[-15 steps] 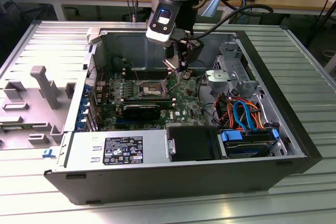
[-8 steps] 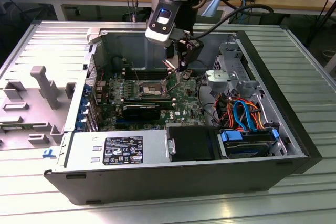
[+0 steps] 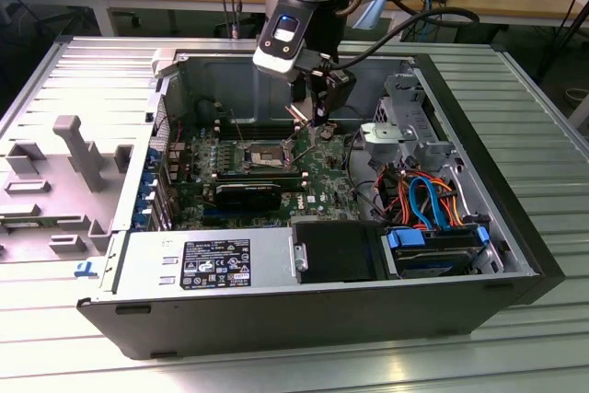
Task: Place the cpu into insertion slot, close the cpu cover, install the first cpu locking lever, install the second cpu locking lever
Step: 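Place the cpu into insertion slot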
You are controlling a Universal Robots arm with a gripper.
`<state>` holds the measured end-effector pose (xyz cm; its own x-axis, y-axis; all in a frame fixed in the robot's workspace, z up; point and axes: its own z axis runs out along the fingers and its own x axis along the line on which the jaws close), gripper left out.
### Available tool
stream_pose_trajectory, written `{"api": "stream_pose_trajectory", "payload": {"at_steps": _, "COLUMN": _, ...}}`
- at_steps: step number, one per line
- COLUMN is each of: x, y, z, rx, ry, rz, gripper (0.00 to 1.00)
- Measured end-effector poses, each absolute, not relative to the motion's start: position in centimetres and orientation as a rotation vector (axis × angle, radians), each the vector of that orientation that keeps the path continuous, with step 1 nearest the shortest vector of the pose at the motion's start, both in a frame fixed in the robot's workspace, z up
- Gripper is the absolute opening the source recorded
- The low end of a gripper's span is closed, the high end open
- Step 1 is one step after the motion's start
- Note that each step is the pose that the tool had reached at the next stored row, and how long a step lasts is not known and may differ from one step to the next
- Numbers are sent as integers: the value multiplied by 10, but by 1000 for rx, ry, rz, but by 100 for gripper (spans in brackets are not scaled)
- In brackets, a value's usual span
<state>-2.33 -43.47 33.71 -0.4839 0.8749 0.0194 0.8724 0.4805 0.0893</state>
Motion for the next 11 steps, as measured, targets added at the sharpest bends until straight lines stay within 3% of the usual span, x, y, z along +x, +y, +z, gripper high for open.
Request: {"api": "stream_pose_trajectory", "payload": {"at_steps": 11, "x": -23, "y": -435, "z": 337, "rx": 1610, "ry": 2659, "rz": 135, "gripper": 55}}
